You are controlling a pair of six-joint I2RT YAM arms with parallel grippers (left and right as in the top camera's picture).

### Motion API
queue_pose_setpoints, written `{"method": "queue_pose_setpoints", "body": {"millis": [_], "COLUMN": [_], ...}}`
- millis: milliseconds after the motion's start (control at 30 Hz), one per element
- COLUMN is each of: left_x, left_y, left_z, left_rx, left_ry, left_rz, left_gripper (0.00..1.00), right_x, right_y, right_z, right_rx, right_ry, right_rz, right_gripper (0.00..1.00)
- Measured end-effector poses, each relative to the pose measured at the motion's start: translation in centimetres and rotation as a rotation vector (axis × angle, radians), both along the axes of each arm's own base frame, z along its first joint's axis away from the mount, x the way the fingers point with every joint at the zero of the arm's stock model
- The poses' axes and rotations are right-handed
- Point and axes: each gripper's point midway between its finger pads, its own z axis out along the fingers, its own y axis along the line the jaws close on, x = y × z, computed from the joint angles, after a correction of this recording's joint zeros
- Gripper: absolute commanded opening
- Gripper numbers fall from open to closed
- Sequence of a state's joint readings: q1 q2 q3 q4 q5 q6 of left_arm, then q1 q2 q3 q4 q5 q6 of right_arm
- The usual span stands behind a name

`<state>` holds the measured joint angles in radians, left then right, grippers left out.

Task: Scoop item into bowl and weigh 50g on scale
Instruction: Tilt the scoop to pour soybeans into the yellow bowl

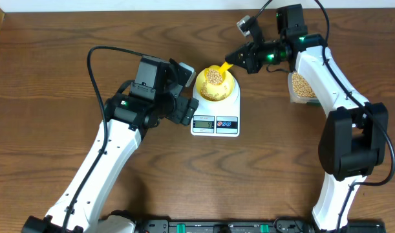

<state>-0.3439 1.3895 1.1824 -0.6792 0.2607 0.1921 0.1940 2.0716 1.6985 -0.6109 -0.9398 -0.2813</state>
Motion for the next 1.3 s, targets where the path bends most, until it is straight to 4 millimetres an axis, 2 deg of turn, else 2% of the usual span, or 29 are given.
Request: {"method": "queue_pose_setpoints", "body": {"millis": [200,867,1300], "left_x": [0.00,0.00,0.00], "left_y": [0.00,0.00,0.00], "left_z": [0.00,0.00,0.00], "left_rx": [0.000,0.000,0.000], "left_ry": [0.000,0.000,0.000], "left_rz": [0.000,0.000,0.000], "left_gripper": [0.87,0.87,0.87], "right_x": [-0.71,-0.73,-0.60], "right_y": [-0.20,-0.21,-0.18], "right_z": [-0.55,-0.58,-0.49], "right_rx": [-0.026,-0.053,-0.054], "right_ry": [-0.012,-0.155,-0.177], "right_rz": [0.034,0.118,0.126], "right_gripper": [0.01,0.01,0.01]}}
